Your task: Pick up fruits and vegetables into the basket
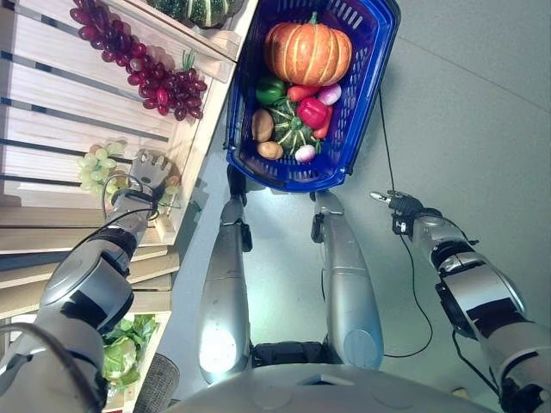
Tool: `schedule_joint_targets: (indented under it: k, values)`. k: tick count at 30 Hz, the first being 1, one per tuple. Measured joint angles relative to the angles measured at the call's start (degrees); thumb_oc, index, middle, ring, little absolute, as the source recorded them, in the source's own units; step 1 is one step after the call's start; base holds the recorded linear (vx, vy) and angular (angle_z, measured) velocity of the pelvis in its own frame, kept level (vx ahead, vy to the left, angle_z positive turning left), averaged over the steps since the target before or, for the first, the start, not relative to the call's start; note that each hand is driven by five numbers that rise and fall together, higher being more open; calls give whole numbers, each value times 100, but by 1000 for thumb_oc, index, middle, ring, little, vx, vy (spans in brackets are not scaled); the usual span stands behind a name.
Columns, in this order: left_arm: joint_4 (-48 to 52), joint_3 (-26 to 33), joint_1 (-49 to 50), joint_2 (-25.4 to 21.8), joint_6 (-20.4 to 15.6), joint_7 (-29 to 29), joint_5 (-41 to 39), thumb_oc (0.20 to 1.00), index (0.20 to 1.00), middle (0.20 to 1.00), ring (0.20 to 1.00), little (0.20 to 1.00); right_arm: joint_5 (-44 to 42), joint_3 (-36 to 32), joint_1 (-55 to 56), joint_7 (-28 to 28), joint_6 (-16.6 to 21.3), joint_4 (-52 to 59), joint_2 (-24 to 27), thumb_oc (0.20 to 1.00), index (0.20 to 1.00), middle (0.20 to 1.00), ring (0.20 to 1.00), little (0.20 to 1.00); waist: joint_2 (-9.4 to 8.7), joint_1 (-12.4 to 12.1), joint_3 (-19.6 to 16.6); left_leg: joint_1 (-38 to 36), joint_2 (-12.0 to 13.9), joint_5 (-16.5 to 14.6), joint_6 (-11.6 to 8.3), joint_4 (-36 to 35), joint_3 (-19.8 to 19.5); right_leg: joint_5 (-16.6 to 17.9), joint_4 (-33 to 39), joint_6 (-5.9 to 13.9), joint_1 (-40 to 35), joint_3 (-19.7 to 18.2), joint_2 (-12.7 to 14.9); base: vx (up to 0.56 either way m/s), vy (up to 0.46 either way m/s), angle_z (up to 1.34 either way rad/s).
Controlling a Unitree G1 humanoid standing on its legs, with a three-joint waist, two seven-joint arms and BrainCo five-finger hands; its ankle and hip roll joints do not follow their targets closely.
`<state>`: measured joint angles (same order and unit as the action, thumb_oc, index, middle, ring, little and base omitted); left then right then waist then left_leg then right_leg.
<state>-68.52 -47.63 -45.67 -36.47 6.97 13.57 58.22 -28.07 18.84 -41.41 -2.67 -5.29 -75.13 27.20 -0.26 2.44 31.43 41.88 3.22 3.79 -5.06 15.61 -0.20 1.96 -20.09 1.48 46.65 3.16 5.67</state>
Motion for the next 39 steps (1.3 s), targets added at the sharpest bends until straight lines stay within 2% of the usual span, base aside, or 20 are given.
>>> schedule_joint_targets:
  k: [3, 4, 5, 6, 7, 8, 11, 15, 24, 30, 33, 36, 39]
  values:
    - [1, 5, -68, 1, -1, -287, 45, 1000, 1000, 1000, 1000, 1000, 0, 0, -21, -1, 1, 10, 1, 1000, 1000, 1000, 1000, 1000, -5, 50, -4, -19, 5, 0, 0, 4, 5, 0, -3, 0, -16, -3, -4, 0, 0, 0]
    - [1, 1, -101, 2, -9, -398, 47, 956, 956, 956, 956, 956, 0, 0, -20, -2, 0, 10, 1, 1000, 1000, 1000, 1000, 1000, -5, 57, -4, -24, 10, 0, -1, 7, 6, 1, -3, 0, -21, -5, -10, 0, 0, 0]
    - [2, -14, -155, 5, -30, -544, 47, 674, 674, 674, 674, 674, 0, 1, -24, -2, -2, 10, 1, 1000, 1000, 1000, 1000, 1000, -5, 57, -4, -27, 16, 0, -3, 13, 9, 1, -4, 2, -23, -7, -16, 0, 0, 0]
    - [2, -15, -207, 5, -62, -689, 46, 479, 479, 479, 479, 479, 0, 8, -31, -3, -3, 10, 1, 1000, 1000, 1000, 1000, 1000, -5, 57, -5, -31, 23, 3, -7, 14, 11, 0, -4, 4, -25, -9, -23, 0, 0, 0]
    - [3, -19, -250, 10, -79, -805, 46, 297, 297, 297, 297, 297, 0, 11, -39, -5, -3, 11, 1, 1000, 1000, 1000, 1000, 1000, -4, 61, -6, -33, 31, 5, -11, 13, 12, 1, -4, 3, -26, -9, -32, 0, 0, 0]
    - [3, -20, -294, 22, -73, -926, 43, 200, 200, 200, 200, 200, -1, 13, -48, -5, -6, 12, 0, 1000, 1000, 1000, 1000, 1000, -4, 68, -6, -37, 39, 5, -13, 14, 12, 3, -5, -1, -27, -9, -39, 0, 0, 0]
    - [-239, -68, -332, 85, -73, -1619, 35, 200, 200, 200, 200, 200, -1, 16, -89, -7, -32, 17, 15, 1000, 1000, 1000, 1000, 1000, -6, 135, -7, -16, 53, 13, -28, 12, 4, 12, 7, -12, -19, 5, -50, 0, 0, 0]
    - [-284, -203, -249, 131, -74, -2092, -32, 200, 200, 200, 200, 200, -1, 16, -94, -19, -81, 17, 22, 1000, 1000, 1000, 1000, 1000, -7, 113, -8, -14, 49, 12, -28, 8, -1, 32, 9, -44, -21, 9, -49, 0, 0, 0]
    - [-287, -213, -289, 137, -47, -2297, -289, 200, 200, 200, 200, 200, -4, 22, -158, -23, -87, 19, 21, 1000, 1000, 1000, 1000, 1000, -9, 108, -9, -60, 47, 12, -28, 12, -6, 32, 9, -43, -70, 14, -46, 0, 0, 0]
    - [-317, -210, -320, 132, -52, -2275, -999, 200, 200, 200, 200, 200, -5, 80, -166, -23, -90, 18, 21, 1000, 1000, 1000, 1000, 1000, -15, 100, -12, -96, 47, 12, -27, 11, -7, 27, 11, -37, -109, 15, -46, 0, 0, 0]
    - [-444, -55, -439, 68, -73, -2272, -2201, 200, 200, 200, 200, 200, -4, 114, -166, -27, -94, 17, 22, 1000, 1000, 1000, 1000, 1000, -15, 90, -12, -100, 46, 11, -27, 11, -4, 31, 10, -42, -111, 9, -46, 0, 0, 0]
    - [-500, 490, -456, -109, -140, -2241, -3796, 200, 200, 200, 200, 200, -3, 113, -165, -31, -92, 16, 22, 1000, 1000, 1000, 1000, 1000, -15, 88, -12, -118, 44, 11, -27, 8, 2, 31, 11, -43, -125, 4, -45, 0, 0, 0]
    - [-544, 1042, -410, -254, -296, -2267, -5014, 200, 200, 200, 200, 200, 0, 110, -153, -36, -84, 16, 23, 1000, 1000, 1000, 1000, 1000, -14, 79, -12, -159, 44, 11, -26, 6, 0, 31, 15, -43, -167, 3, -45, 0, 0, 0]
